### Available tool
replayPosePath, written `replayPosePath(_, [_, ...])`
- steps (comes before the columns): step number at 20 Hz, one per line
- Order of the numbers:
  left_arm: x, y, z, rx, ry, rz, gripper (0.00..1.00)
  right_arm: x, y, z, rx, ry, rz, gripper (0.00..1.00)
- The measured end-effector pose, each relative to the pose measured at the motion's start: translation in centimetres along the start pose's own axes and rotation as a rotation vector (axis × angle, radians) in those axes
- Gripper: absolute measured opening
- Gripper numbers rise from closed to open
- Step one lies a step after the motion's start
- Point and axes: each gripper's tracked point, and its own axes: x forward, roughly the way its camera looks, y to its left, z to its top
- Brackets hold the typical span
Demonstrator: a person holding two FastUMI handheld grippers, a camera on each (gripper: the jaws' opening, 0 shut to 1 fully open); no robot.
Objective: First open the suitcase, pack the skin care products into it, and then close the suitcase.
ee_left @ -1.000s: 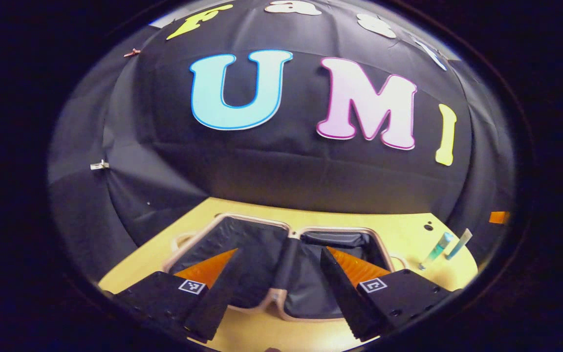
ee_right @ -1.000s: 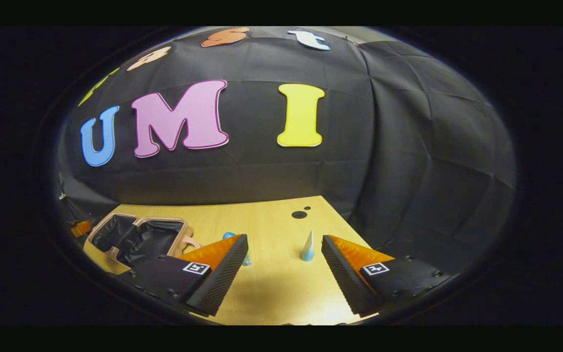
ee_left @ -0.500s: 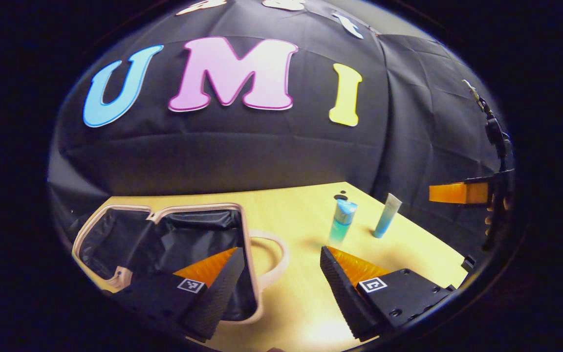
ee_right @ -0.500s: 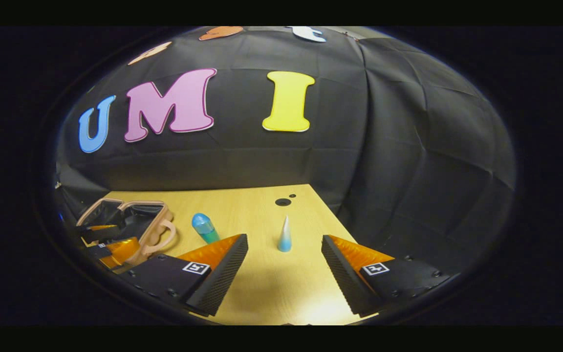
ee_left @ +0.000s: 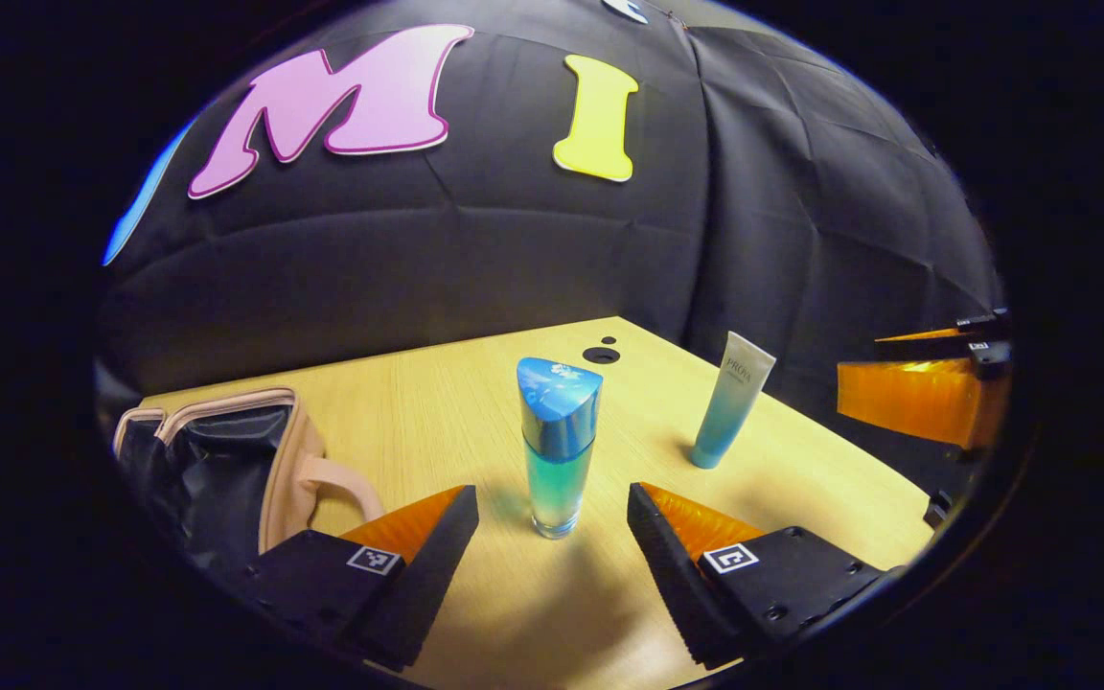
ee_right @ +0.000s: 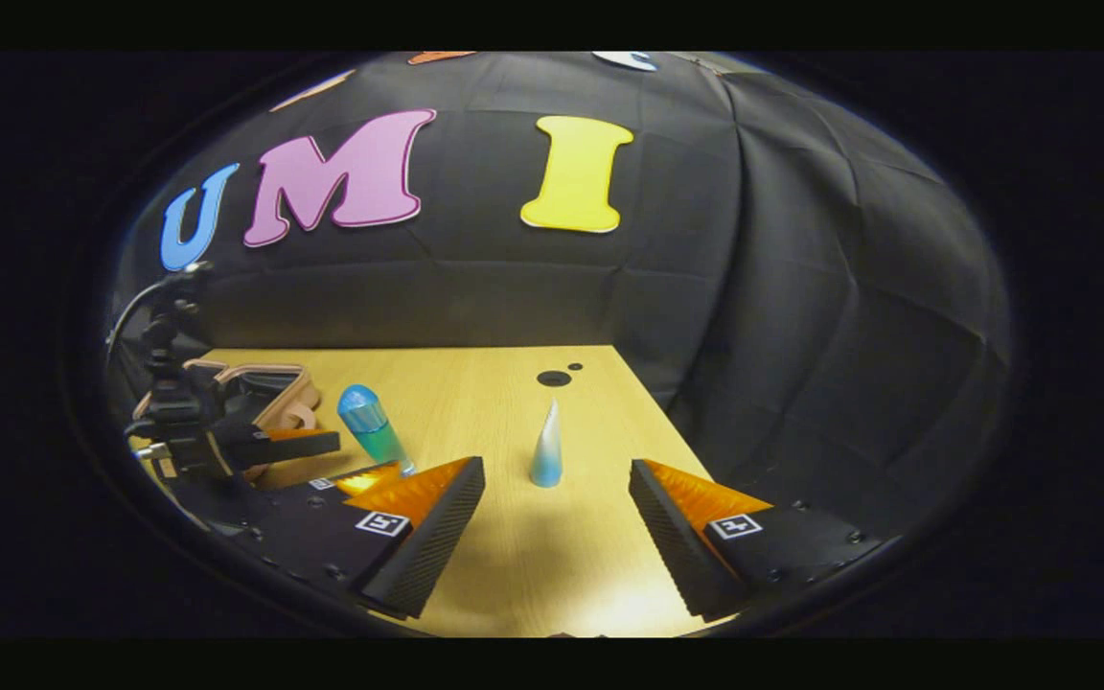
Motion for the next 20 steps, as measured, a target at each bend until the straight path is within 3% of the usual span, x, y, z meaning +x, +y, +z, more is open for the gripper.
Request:
replayPosePath(3, [2.0, -0.1, 0.1, -0.020, 0.010, -0.008, 0.98, 2.1, 0.1, -0.6, -0.002, 0.013, 0.002, 0.97])
replayPosePath(8, [4.7, -1.0, -0.7, -0.044, 0.051, -0.015, 0.83, 5.1, 0.6, -1.3, 0.029, 0.027, 0.019, 0.97])
replayPosePath(10, [5.1, -0.6, -0.9, -0.031, 0.054, 0.014, 0.68, 6.1, 0.8, -1.6, 0.026, 0.029, 0.025, 0.97])
replayPosePath(12, [5.1, -0.7, -0.9, -0.043, 0.056, 0.004, 0.47, 7.2, 1.2, -2.1, 0.027, 0.036, 0.029, 0.94])
replayPosePath(14, [4.8, -0.5, -1.1, -0.046, 0.060, -0.003, 0.43, 8.5, 1.6, -2.4, 0.020, 0.035, 0.027, 0.97])
replayPosePath(16, [4.5, -0.1, -1.3, -0.059, 0.062, 0.000, 0.49, 10.2, 2.0, -3.2, 0.014, 0.040, 0.023, 0.97])
replayPosePath(17, [4.3, 0.1, -1.3, -0.066, 0.064, 0.005, 0.45, 10.9, 2.0, -3.5, 0.014, 0.045, 0.019, 0.97])
replayPosePath(20, [3.6, 0.8, -1.8, -0.060, 0.065, 0.026, 0.45, 12.8, 1.8, -4.3, 0.021, 0.047, 0.002, 0.98])
